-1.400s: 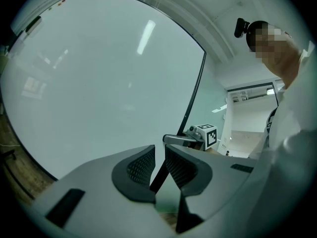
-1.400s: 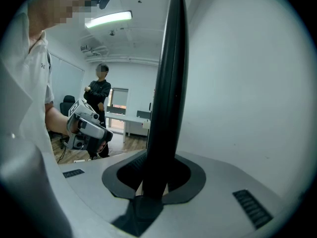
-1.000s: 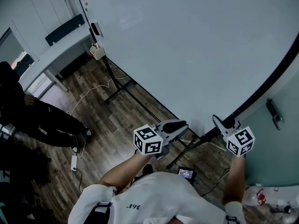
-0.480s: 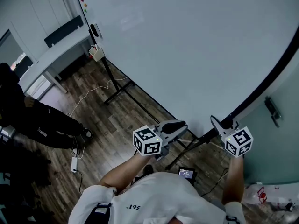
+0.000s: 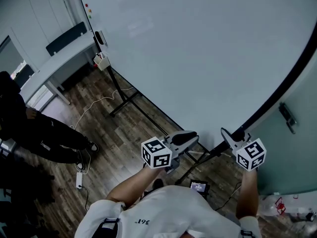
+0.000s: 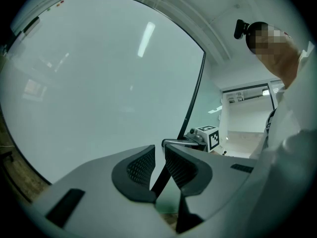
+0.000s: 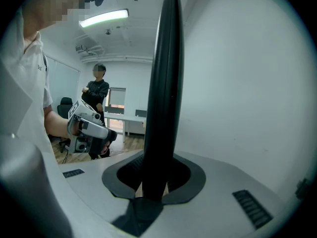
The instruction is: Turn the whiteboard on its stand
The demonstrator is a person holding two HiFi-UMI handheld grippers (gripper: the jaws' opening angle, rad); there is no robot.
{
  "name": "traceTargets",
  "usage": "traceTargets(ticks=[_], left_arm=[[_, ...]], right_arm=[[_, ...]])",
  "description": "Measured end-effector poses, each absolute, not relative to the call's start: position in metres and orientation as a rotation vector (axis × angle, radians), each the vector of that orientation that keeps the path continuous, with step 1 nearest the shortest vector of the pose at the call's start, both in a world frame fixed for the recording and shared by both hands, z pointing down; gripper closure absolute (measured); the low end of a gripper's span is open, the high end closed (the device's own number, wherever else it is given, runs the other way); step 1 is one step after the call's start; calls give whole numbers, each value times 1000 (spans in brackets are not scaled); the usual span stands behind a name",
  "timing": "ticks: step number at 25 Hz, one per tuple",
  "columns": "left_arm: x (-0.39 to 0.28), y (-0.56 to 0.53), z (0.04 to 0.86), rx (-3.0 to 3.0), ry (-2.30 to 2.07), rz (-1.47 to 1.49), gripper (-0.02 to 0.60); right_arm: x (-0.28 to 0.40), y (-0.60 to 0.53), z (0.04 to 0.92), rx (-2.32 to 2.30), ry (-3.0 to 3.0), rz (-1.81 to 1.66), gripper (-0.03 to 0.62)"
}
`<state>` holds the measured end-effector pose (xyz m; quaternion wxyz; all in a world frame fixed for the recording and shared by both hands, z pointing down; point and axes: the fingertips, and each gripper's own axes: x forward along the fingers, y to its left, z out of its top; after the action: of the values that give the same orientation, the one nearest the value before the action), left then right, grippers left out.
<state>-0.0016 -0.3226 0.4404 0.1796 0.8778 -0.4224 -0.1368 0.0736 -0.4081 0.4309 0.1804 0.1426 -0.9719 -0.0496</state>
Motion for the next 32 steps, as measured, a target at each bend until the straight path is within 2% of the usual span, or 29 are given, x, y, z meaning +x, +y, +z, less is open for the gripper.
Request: traceTargets(ticks=[32], left_arm=[[-11, -326, 434, 2500, -1222, -400, 529]], right_arm=[[69, -423, 426, 328, -2669, -317, 510]])
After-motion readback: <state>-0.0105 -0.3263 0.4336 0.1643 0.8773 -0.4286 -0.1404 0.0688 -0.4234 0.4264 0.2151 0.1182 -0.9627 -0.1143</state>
